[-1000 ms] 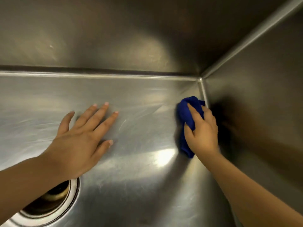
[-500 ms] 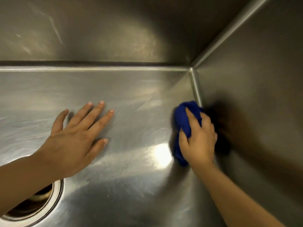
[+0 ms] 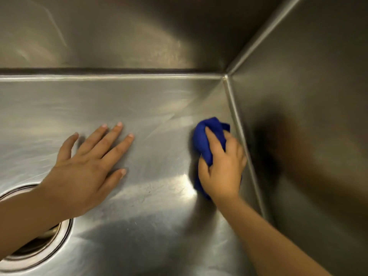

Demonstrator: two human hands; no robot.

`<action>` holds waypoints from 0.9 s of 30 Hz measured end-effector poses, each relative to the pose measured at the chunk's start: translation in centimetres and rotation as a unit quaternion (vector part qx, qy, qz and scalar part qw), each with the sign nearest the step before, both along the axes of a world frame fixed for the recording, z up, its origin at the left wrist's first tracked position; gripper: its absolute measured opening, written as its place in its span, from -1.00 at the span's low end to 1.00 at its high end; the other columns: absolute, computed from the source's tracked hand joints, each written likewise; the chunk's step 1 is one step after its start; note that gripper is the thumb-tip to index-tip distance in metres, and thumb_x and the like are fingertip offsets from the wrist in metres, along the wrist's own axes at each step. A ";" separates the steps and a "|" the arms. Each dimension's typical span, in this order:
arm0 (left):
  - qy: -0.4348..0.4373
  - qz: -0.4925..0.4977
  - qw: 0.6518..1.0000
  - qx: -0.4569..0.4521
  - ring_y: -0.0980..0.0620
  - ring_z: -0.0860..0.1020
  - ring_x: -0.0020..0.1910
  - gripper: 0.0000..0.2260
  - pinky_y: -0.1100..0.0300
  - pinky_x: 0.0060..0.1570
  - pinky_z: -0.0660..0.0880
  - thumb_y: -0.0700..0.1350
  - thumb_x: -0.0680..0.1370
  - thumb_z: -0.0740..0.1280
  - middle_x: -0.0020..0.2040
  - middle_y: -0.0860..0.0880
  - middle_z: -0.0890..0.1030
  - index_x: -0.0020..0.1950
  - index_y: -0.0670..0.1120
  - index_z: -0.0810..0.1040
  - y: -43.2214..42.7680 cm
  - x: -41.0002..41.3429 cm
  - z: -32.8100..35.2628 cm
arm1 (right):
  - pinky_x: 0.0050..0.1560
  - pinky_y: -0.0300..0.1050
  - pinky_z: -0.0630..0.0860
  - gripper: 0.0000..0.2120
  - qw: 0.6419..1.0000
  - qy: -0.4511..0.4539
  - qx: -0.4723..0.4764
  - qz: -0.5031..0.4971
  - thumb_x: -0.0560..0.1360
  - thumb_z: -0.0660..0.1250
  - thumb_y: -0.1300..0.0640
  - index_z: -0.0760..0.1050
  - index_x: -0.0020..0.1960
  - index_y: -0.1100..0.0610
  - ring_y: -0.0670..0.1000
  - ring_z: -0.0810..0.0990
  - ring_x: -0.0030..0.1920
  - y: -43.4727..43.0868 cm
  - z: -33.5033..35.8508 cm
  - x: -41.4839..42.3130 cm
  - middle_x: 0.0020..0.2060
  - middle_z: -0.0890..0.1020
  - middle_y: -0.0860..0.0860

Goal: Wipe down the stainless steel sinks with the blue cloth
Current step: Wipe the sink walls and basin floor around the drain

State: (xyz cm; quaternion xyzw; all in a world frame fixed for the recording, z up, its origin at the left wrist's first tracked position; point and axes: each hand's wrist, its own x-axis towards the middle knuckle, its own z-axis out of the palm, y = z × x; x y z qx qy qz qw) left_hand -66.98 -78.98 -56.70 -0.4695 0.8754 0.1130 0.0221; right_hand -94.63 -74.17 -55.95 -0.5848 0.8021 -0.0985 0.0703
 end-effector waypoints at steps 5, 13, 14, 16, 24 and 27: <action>-0.010 -0.010 1.000 -0.008 -0.02 0.15 0.48 -0.45 -0.05 0.33 0.04 0.18 0.58 0.00 0.55 -0.02 0.21 0.56 0.07 0.14 -0.1 0.7 0.3 | 0.20 0.27 0.33 -0.41 1.000 0.022 0.011 0.012 0.38 0.12 -0.06 0.34 0.41 -0.01 0.28 0.39 0.22 0.0 -0.1 0.2 0.30 0.41 0.18; -0.021 -0.002 1.000 0.021 -0.01 0.07 0.51 -0.45 -0.12 0.34 0.05 0.21 0.59 -0.07 0.56 0.00 0.14 0.57 0.09 0.09 0.9 1.4 -0.2 | 0.41 0.16 0.08 -0.43 0.998 -0.004 -0.015 -0.066 0.49 0.27 0.04 0.24 0.47 -0.07 0.18 0.20 0.42 -4.4 0.0 1.0 0.46 0.22 0.08; -0.017 -0.004 1.000 0.021 -0.02 0.08 0.51 -0.45 -0.14 0.33 0.07 0.22 0.60 -0.10 0.56 0.00 0.15 0.57 0.08 0.10 1.1 1.4 -0.1 | 0.38 0.19 0.14 -0.43 0.999 -0.009 -0.025 -0.035 0.46 0.26 0.04 0.27 0.46 -0.05 0.20 0.25 0.38 -2.4 -0.2 1.1 0.43 0.27 0.10; -0.012 -0.005 1.000 0.022 -0.02 0.10 0.51 -0.44 -0.15 0.32 0.08 0.23 0.60 -0.15 0.56 -0.01 0.17 0.56 0.08 0.13 1.2 1.3 0.3 | 0.27 0.22 0.27 -0.42 0.999 -0.006 -0.034 0.004 0.41 0.19 0.00 0.31 0.43 -0.03 0.23 0.34 0.28 1.9 -0.4 0.7 0.35 0.33 0.11; -0.020 -0.025 0.999 0.010 -0.02 0.11 0.50 -0.45 -0.10 0.33 0.04 0.18 0.58 -0.03 0.55 -0.02 0.19 0.57 0.07 0.13 1.2 1.5 1.1 | 0.26 0.24 0.28 -0.44 0.998 0.045 -0.006 0.047 0.42 0.19 -0.03 0.30 0.42 -0.03 0.26 0.31 0.28 -1.7 -0.1 -2.1 0.35 0.35 0.19; -0.024 -0.026 0.999 0.011 -0.01 0.10 0.50 -0.45 -0.12 0.34 0.06 0.18 0.58 -0.04 0.56 -0.02 0.18 0.57 0.08 0.12 1.2 1.4 0.8 | 0.39 0.16 0.14 -0.42 0.999 0.029 0.006 -0.024 0.48 0.27 0.04 0.24 0.48 -0.05 0.20 0.21 0.39 -3.9 -0.1 -2.0 0.44 0.23 0.12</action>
